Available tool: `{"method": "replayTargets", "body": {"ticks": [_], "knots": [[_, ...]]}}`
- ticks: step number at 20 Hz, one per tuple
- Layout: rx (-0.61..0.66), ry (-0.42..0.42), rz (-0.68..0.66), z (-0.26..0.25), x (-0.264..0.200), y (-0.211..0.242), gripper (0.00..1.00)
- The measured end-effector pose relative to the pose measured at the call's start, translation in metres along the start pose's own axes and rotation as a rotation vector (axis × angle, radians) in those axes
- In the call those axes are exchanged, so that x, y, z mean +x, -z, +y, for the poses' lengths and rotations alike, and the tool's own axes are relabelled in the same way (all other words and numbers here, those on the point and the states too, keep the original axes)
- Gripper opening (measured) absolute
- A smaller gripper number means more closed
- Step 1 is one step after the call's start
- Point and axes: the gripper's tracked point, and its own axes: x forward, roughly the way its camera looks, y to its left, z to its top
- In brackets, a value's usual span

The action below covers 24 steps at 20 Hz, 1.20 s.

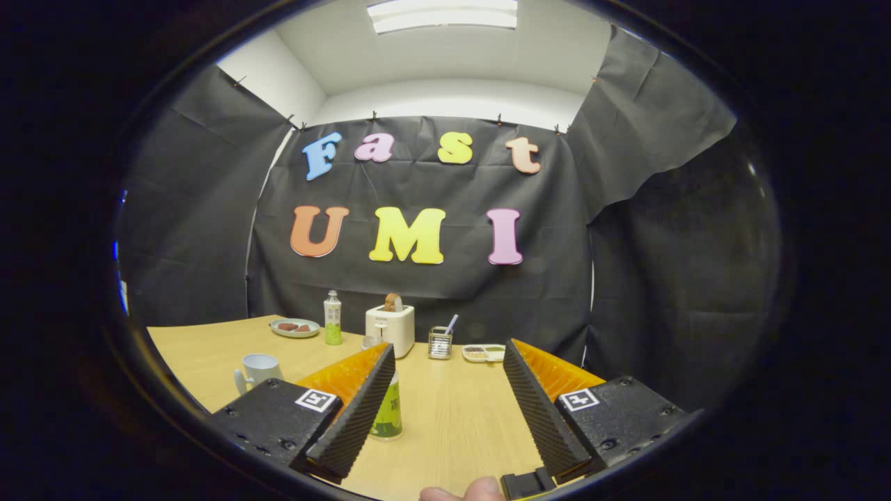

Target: Take the bottle from table, then pour the juice into the cup, finally place the bottle on the coaster

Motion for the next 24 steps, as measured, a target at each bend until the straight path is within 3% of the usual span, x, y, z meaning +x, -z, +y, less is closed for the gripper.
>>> {"method": "replayTargets", "body": {"ticks": [16, 24], "knots": [[0.035, -0.04, 0.078, 0.008, -0.003, 0.024, 1.0], [0.03, -0.146, 0.179, 0.05, 0.008, 0.063, 1.0]]}}
